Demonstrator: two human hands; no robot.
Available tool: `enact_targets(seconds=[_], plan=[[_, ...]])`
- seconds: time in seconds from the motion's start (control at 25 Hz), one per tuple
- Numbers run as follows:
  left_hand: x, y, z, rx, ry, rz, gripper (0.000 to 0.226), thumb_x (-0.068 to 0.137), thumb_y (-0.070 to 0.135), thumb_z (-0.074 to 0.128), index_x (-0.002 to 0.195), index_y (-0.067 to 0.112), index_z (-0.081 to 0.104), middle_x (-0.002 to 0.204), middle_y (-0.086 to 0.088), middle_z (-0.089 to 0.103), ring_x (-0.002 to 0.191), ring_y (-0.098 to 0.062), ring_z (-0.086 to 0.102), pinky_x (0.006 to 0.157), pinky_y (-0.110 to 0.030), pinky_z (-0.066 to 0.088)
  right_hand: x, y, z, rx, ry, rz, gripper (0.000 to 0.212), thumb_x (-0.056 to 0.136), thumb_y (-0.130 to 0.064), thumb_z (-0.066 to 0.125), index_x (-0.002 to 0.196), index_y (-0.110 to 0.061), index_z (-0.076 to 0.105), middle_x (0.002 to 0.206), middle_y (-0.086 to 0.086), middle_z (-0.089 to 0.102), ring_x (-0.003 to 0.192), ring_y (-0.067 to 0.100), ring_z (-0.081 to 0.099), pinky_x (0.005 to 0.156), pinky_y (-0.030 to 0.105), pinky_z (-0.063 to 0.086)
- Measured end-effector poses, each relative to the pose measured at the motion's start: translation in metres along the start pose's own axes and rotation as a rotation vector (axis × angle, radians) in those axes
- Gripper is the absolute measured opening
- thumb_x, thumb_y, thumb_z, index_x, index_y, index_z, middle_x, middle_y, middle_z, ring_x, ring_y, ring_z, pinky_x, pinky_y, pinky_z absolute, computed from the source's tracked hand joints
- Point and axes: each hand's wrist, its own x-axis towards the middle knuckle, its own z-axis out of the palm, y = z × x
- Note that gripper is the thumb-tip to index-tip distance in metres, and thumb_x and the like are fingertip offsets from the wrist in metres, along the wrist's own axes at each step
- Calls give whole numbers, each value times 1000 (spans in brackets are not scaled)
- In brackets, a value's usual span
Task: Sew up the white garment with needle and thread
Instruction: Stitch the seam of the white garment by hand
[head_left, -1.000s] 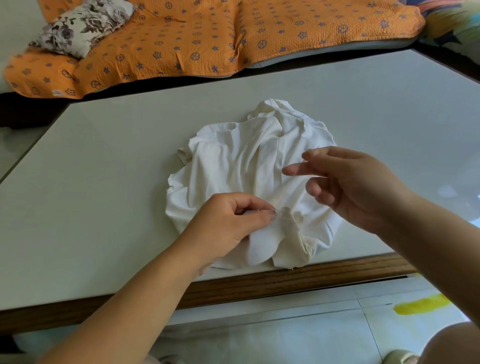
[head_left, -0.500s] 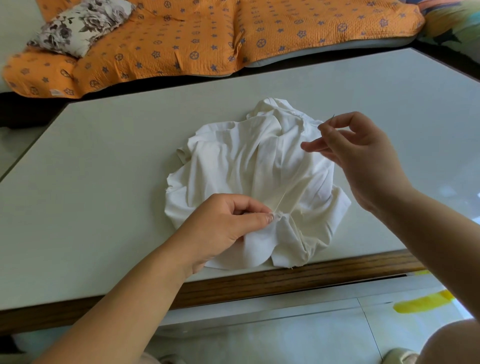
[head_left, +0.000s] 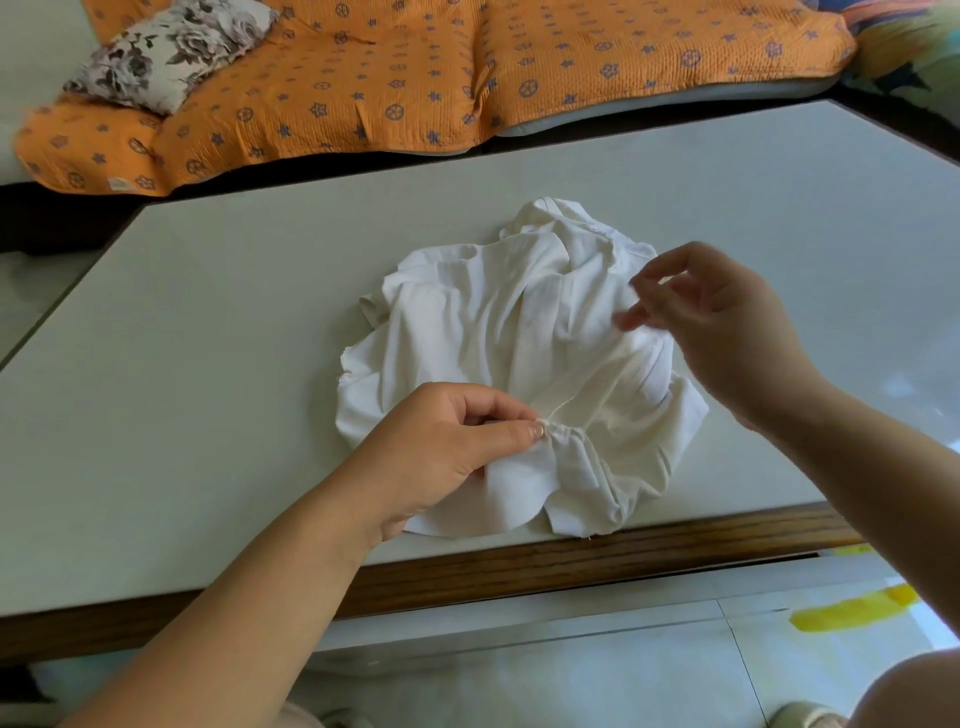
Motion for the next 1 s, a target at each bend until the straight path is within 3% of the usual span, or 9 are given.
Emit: enact_targets(seconds=[0.12, 0.24, 0.36, 0.44, 0.56, 0.64, 0.8, 1.0], plan=[[1, 0, -1, -13, 17, 13, 6, 82, 25, 74, 86, 27, 78, 90, 6, 76, 89, -6, 68, 85, -23, 52, -25, -14, 8, 55, -333, 74, 9, 98, -19, 57, 91, -15, 60, 83, -3, 76, 60, 21, 71, 51, 30, 47], [1, 0, -2, 11, -2, 40, 6, 84, 24, 73, 86, 25, 79, 88, -2, 76, 79, -5, 65, 75, -18, 50, -45, -23, 11, 94, -493, 144, 9, 97, -15, 58, 90, -10, 61, 85, 3, 76, 63, 23, 74, 49, 27, 52], [0, -1, -4, 59, -4, 60, 6, 84, 24, 74, 86, 26, 79, 89, -7, 74, 78, -18, 65, 78, -20, 53, -49, -21, 11, 100, -459, 199, 9, 96, -12, 60, 88, -8, 63, 76, 10, 75, 68, 24, 75, 63, 34, 60], [0, -1, -4, 87, 0, 71, 6, 83, 25, 75, 86, 27, 79, 88, -2, 75, 88, -23, 68, 84, -24, 54, -47, -18, 10, 103, -447, 239, 7, 95, -12, 62, 90, -8, 65, 74, 10, 74, 67, 25, 75, 63, 35, 60], [1, 0, -4, 118, 8, 94, 7, 85, 21, 74, 87, 26, 78, 87, 5, 76, 88, -9, 70, 87, -22, 53, -48, -16, 10, 76, -487, 287, 6, 94, -14, 64, 94, -15, 70, 72, 7, 73, 65, 26, 74, 54, 30, 59], [1, 0, -5, 126, 18, 106, 8, 85, 21, 73, 85, 28, 77, 86, 6, 76, 85, -2, 68, 86, -19, 52, -50, -14, 9, 41, -533, 301, 8, 93, -15, 65, 95, -17, 73, 69, 3, 72, 65, 24, 75, 56, 30, 59], [2, 0, -6, 123, 12, 102, 10, 84, 21, 73, 82, 29, 77, 85, 7, 75, 83, -1, 67, 83, -17, 52, -51, -13, 10, 11, -600, 297, 12, 92, -13, 65, 91, -19, 75, 66, 1, 72, 68, 22, 75, 66, 29, 61], [2, 0, -8, 98, -22, 85, 13, 85, 20, 73, 83, 32, 78, 86, 7, 75, 83, -2, 66, 81, -19, 53, -51, -12, 11, 7, -616, 274, 15, 92, -11, 63, 91, -21, 74, 65, 1, 71, 68, 22, 75, 67, 28, 61]])
